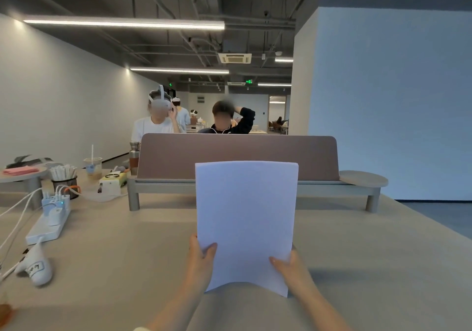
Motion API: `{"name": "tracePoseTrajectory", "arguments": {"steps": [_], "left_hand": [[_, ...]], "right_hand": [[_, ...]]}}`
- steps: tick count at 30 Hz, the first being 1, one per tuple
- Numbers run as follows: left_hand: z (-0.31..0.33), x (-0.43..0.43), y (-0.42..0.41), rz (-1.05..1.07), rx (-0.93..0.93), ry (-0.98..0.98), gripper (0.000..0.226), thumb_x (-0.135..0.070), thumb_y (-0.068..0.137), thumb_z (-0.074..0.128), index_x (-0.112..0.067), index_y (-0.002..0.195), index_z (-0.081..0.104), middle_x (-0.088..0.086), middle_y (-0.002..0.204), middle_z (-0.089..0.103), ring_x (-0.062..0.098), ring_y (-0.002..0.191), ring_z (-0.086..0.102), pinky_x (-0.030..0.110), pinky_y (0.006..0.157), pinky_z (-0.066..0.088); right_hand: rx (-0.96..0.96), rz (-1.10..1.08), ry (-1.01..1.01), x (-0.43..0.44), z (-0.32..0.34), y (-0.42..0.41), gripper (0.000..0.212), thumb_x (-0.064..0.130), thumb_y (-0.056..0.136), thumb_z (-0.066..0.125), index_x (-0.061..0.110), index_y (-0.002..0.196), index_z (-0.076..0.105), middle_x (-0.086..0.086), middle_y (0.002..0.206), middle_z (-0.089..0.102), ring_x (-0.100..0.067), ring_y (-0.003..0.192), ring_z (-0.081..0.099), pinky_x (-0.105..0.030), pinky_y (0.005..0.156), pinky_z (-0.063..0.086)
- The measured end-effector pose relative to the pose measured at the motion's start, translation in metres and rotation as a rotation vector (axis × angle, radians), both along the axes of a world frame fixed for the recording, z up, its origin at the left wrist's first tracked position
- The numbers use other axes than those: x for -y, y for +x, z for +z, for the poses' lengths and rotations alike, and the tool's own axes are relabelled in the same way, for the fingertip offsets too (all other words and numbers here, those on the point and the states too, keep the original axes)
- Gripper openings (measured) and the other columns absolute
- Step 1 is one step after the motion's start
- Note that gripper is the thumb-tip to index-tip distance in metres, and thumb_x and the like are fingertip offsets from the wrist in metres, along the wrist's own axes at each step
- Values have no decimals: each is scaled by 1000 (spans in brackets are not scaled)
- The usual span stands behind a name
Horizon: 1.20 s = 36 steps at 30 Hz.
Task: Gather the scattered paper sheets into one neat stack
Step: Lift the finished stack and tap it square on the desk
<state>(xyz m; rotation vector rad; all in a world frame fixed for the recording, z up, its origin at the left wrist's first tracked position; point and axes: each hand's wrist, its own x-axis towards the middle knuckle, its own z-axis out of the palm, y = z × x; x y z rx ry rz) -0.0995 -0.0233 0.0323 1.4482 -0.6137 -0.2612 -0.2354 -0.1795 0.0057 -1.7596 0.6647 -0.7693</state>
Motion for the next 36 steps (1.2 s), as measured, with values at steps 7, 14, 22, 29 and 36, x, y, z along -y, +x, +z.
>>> {"name": "tracePoseTrajectory", "arguments": {"steps": [7, 14, 22, 29, 36], "left_hand": [[9, -8, 1, 34, -32, -1, 33, -5, 92, 54, -14, 117, 36, 5, 112, 53, 8, 90, 55, 20, 65, 44], [47, -50, 57, 380, 292, 114, 107, -23, 66, 85, -17, 149, 18, 6, 150, 27, 23, 141, 23, 43, 112, 27], [16, -59, 51, -38, 91, -6, 47, -31, 64, 70, -23, 110, 61, -2, 104, 70, 15, 98, 66, 22, 68, 52], [16, -50, 54, -30, 67, 26, 55, -32, 65, 70, -17, 117, 57, 2, 108, 68, 18, 97, 66, 26, 69, 51], [9, -44, 49, 24, 61, -15, 41, -16, 82, 70, -17, 119, 51, 3, 110, 65, 18, 98, 64, 24, 68, 50]], "right_hand": [[-103, -43, -152, 14, 34, 0, 29, 8, 84, 56, 18, 110, 52, 1, 110, 63, -21, 101, 60, -37, 88, 49], [-648, 113, -828, 18, 164, -7, 31, 9, 86, 52, 26, 69, 33, -1, 89, 50, -22, 85, 49, -34, 67, 36], [-840, 252, -1035, -6, 175, 15, 30, 8, 85, 56, 25, 68, 38, 1, 91, 49, -21, 84, 44, -31, 68, 33], [-262, 137, -223, 32, 143, -49, 39, 29, 74, 78, 24, 107, 59, 10, 105, 65, -8, 97, 63, -24, 74, 52], [-95, 41, 0, 3, 42, -42, 25, 6, 83, 67, 20, 100, 56, -3, 105, 68, -11, 86, 65, -19, 66, 52]]}}
